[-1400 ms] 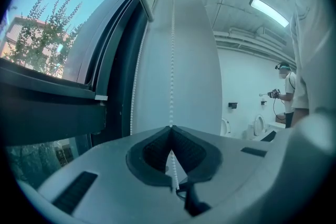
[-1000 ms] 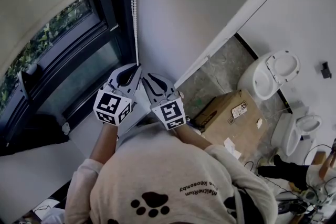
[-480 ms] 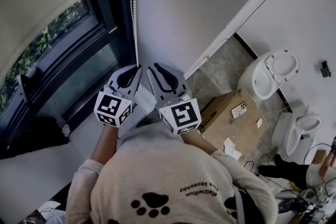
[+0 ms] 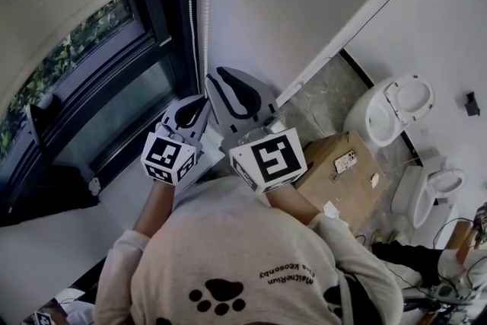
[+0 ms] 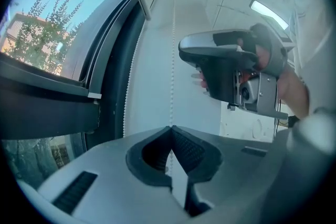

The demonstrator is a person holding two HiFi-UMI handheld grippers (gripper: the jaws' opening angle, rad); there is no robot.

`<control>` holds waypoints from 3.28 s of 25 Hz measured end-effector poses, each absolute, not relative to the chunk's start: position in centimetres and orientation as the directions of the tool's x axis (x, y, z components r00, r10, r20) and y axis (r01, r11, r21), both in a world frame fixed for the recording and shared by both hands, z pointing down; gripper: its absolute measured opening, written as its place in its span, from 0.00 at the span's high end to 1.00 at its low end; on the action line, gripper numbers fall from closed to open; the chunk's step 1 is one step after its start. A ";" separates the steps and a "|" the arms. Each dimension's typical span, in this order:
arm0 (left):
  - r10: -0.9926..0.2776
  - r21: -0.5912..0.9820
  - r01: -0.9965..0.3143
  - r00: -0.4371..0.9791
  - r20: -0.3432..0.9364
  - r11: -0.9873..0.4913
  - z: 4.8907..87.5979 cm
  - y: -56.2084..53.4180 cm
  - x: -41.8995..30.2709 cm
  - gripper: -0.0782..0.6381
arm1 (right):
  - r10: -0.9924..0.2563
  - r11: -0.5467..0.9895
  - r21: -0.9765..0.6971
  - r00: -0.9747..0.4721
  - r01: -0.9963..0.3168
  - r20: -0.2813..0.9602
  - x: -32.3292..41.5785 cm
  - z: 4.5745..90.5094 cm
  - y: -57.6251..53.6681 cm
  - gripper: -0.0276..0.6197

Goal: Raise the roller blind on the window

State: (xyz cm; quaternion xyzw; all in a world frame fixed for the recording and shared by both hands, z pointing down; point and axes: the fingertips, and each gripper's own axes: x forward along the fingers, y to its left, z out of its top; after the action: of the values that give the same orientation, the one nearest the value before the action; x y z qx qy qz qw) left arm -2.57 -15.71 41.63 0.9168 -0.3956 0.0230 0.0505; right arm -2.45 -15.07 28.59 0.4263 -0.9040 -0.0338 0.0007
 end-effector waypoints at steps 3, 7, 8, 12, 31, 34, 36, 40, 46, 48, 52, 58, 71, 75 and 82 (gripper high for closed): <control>-0.722 0.074 -0.727 0.687 0.081 -0.683 41.6 -15.6 -2.4 0.88 | -0.765 0.642 0.054 -0.643 -0.765 -0.020 -2.6 28.3 -15.3 0.84; -0.721 0.073 -0.725 0.688 0.082 -0.685 41.7 -15.5 -2.4 0.88 | -0.756 0.654 0.037 -0.654 -0.756 -0.012 -3.0 27.8 -15.7 0.84; -0.720 0.071 -0.725 0.689 0.082 -0.685 41.7 -15.5 -2.3 0.88 | -0.753 0.657 0.038 -0.657 -0.753 -0.013 -3.1 27.6 -15.8 0.84; -0.719 0.069 -0.723 0.691 0.082 -0.687 41.7 -15.3 -2.2 0.88 | -0.743 0.668 0.039 -0.669 -0.743 -0.018 -3.5 26.9 -16.0 0.88; -0.718 0.072 -0.733 0.678 0.161 -0.676 46.5 -14.9 -2.8 0.88 | -0.747 0.665 0.036 -0.664 -0.746 0.028 -4.3 31.3 -15.9 0.94; -0.718 0.065 -0.732 0.679 0.153 -0.678 47.3 -14.8 -2.9 0.88 | -0.751 0.660 0.058 -0.660 -0.749 0.019 -4.5 32.1 -15.6 0.94; -0.716 0.075 -0.730 0.682 0.145 -0.680 47.8 -14.7 -2.7 0.88 | -0.753 0.658 0.062 -0.658 -0.751 0.013 -4.6 32.5 -15.5 0.94; -0.708 0.099 -0.720 0.694 0.134 -0.687 49.0 -14.5 -2.5 0.88 | -0.763 0.646 0.063 -0.647 -0.761 0.008 -4.2 33.9 -15.5 0.94; -0.699 0.095 -0.716 0.697 0.158 -0.692 50.9 -14.0 -2.3 0.88 | -0.764 0.644 0.058 -0.645 -0.762 0.016 -4.0 35.8 -15.6 0.94; -0.701 0.090 -0.719 0.693 0.170 -0.689 51.6 -14.0 -2.5 0.88 | -0.763 0.646 0.062 -0.647 -0.761 0.017 -4.1 36.4 -15.5 0.94; -0.711 0.078 -0.729 0.681 0.175 -0.680 52.2 -13.9 -2.8 0.88 | -0.754 0.656 0.060 -0.657 -0.753 0.006 -4.2 37.0 -15.4 0.94; -0.711 0.086 -0.731 0.679 0.183 -0.677 52.8 -13.7 -2.9 0.88 | -0.748 0.662 0.063 -0.663 -0.747 0.002 -4.6 37.5 -15.0 0.94; -0.683 0.052 -0.704 0.703 0.201 -0.709 51.9 -12.5 -2.5 0.88 | -0.760 0.649 0.054 -0.650 -0.758 0.003 -4.0 37.6 -14.9 0.94; -0.690 0.056 -0.706 0.703 0.171 -0.706 50.5 -12.2 -2.9 0.88 | -0.759 0.651 0.051 -0.651 -0.758 0.004 -4.0 37.5 -14.8 0.94; -0.716 0.113 -0.727 0.687 0.126 -0.677 46.8 -12.1 -4.8 0.81 | -0.759 0.650 0.049 -0.651 -0.758 0.003 -4.2 37.5 -14.8 0.94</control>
State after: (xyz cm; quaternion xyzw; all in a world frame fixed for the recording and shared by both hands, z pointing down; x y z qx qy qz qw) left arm -4.84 -12.05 46.79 0.9151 -0.3943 0.0357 0.0769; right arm -4.22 -14.83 37.52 0.4179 -0.9082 -0.0218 0.0115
